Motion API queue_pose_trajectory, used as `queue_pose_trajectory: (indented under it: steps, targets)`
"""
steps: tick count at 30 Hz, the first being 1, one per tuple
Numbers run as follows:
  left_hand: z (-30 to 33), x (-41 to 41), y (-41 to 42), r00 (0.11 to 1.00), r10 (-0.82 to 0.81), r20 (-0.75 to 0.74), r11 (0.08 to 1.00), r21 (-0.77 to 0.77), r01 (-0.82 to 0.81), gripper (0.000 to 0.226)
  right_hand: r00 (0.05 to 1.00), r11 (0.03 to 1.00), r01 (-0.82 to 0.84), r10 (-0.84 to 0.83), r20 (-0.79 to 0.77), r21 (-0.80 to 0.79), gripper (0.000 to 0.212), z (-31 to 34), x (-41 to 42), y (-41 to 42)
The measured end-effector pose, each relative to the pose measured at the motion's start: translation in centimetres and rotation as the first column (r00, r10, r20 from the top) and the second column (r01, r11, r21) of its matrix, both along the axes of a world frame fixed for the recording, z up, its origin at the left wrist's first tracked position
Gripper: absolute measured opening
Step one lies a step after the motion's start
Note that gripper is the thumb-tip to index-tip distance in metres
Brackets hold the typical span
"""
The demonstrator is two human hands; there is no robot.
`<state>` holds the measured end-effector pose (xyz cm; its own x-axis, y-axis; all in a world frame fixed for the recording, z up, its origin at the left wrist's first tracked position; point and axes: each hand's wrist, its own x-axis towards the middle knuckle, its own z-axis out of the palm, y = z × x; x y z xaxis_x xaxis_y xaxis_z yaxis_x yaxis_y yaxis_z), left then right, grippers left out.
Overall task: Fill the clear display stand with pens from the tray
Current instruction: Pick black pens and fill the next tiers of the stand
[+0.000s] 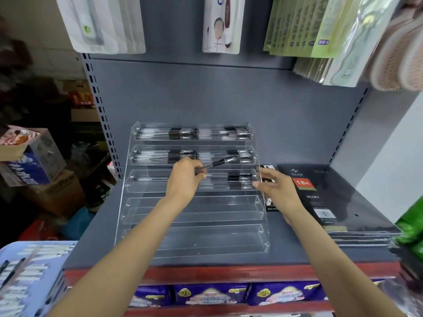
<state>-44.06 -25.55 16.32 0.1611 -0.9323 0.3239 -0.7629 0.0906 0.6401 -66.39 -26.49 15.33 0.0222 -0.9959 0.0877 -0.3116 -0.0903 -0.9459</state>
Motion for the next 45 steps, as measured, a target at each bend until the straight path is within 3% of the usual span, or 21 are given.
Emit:
queue_pose_trajectory:
  steps: [4,8,11,16,20,31,42,45]
  targets:
    - [0.3,1.0,0.7,1.0,-0.008,0.018,1.0,-0.029,0.009,0.016,0.998,0.997,0.035,-0.038,-0.042,-0.068,0.049,0.4,0.7,0.6]
    - [0.7,3.9,2.2,0.996,-0.085,0.008,0.995,-0.049,0.086,0.023,0.932,0.926,0.134,-0.239,-0.274,-0.352,0.049,0.7,2.6,1.1]
    - [0.9,7.0,3.0,0.985,-0.15,0.091,0.989,0.018,0.148,0.024,0.928,0.905,0.02,-0.175,-0.329,-0.426,0.035,1.3,5.2,1.4]
    - [1.7,10.1,3.8,0.973,-0.16,0.167,0.984,0.106,0.144,0.022,0.889,0.92,-0.177,-0.003,-0.458,-0.349,0.018,0.8,9.1,1.6]
    - [1.6,10.7,3.6,0.957,-0.172,0.235,0.978,0.154,0.138,0.022,0.849,0.932,-0.171,-0.025,-0.527,-0.32,0.008,0.4,10.2,1.5]
    - [2.5,9.9,2.0,0.899,-0.069,0.434,0.98,0.196,-0.019,0.007,0.876,0.928,-0.122,-0.065,-0.478,-0.351,0.007,-0.1,10.8,1.9]
    - [2.5,10.2,1.5,0.89,-0.107,0.444,0.973,0.232,0.001,0.008,0.874,0.936,-0.122,-0.055,-0.482,-0.329,0.005,0.1,10.8,2.0]
    - [2.3,10.4,2.3,0.926,-0.09,0.366,0.984,0.175,0.027,0.014,0.87,0.943,-0.123,-0.048,-0.491,-0.31,0.006,0.3,11.0,2.0]
